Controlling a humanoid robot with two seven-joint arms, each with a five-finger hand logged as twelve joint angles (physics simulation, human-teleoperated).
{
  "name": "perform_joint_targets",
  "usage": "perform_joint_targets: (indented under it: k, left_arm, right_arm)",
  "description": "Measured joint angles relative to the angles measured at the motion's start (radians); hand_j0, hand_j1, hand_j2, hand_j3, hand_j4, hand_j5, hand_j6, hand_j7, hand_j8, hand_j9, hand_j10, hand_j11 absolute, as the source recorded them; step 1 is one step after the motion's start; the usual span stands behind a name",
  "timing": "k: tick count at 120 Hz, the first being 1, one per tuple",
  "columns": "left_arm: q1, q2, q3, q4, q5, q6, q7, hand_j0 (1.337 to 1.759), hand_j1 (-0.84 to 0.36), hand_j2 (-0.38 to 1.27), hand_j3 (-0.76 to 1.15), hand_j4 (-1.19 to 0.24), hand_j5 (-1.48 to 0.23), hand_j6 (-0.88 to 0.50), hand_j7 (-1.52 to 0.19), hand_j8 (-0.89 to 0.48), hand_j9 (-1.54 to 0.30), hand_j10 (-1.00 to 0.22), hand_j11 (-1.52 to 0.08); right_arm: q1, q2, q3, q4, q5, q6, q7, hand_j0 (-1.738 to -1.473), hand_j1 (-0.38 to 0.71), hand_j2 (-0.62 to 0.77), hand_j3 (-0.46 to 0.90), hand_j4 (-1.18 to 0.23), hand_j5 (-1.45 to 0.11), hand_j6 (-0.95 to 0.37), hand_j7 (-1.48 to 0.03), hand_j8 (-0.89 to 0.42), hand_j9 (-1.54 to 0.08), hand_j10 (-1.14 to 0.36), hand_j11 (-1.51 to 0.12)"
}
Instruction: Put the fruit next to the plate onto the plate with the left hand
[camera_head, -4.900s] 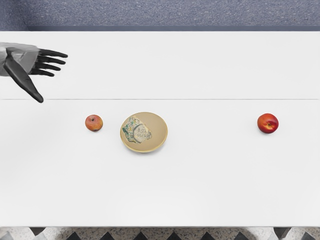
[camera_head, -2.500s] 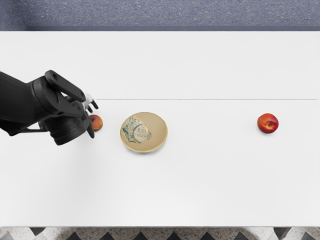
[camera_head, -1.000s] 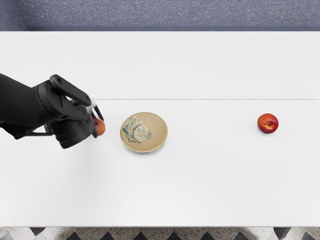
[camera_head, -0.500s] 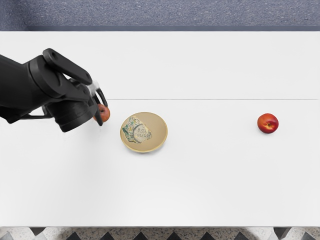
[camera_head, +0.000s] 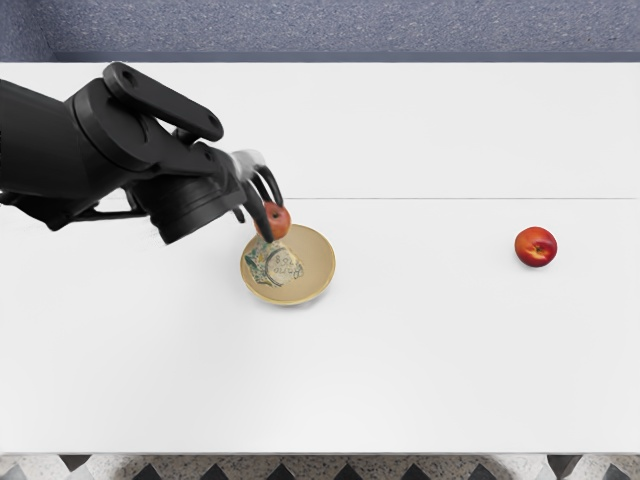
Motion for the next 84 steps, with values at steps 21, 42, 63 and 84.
perform_joint_targets:
  k: [21,42,63,84]
  left_arm:
    - [0.005,0.0,-0.019,0.019,0.006,-0.008,0.0,1.656,-0.44,0.73,0.0,-0.8,-1.11,-0.41,-1.09,-0.53,-1.09,-0.81,-1.09]
    - [0.025,0.0,-0.022,0.021,0.068,-0.014,-0.003,1.657,-0.01,0.31,0.0,-0.36,-0.5,-0.19,-0.49,-0.25,-0.49,-0.37,-0.49]
    - [-0.005,0.096,-0.016,0.014,0.082,-0.296,0.0,1.658,0.19,0.13,0.0,-0.16,-0.22,-0.09,-0.22,-0.11,-0.22,-0.16,-0.22]
    - [-0.188,0.602,0.208,-0.009,0.13,-0.79,-0.041,1.658,0.27,0.06,0.0,-0.08,-0.11,-0.05,-0.1,-0.06,-0.1,-0.08,-0.1]
  right_arm:
    - [0.0,0.0,0.0,0.0,0.0,0.0,0.0,-1.658,-0.35,0.0,0.0,0.0,0.0,0.0,0.0,0.0,0.0,0.0,0.0]
    - [0.0,0.0,0.0,0.0,0.0,0.0,0.0,-1.658,-0.35,0.0,0.0,0.0,0.0,0.0,0.0,0.0,0.0,0.0,0.0]
    - [0.0,0.0,0.0,0.0,0.0,0.0,0.0,-1.658,-0.35,0.0,0.0,0.0,0.0,0.0,0.0,0.0,0.0,0.0,0.0]
    - [0.0,0.0,0.0,0.0,0.0,0.0,0.0,-1.658,-0.35,0.0,0.0,0.0,0.0,0.0,0.0,0.0,0.0,0.0,0.0]
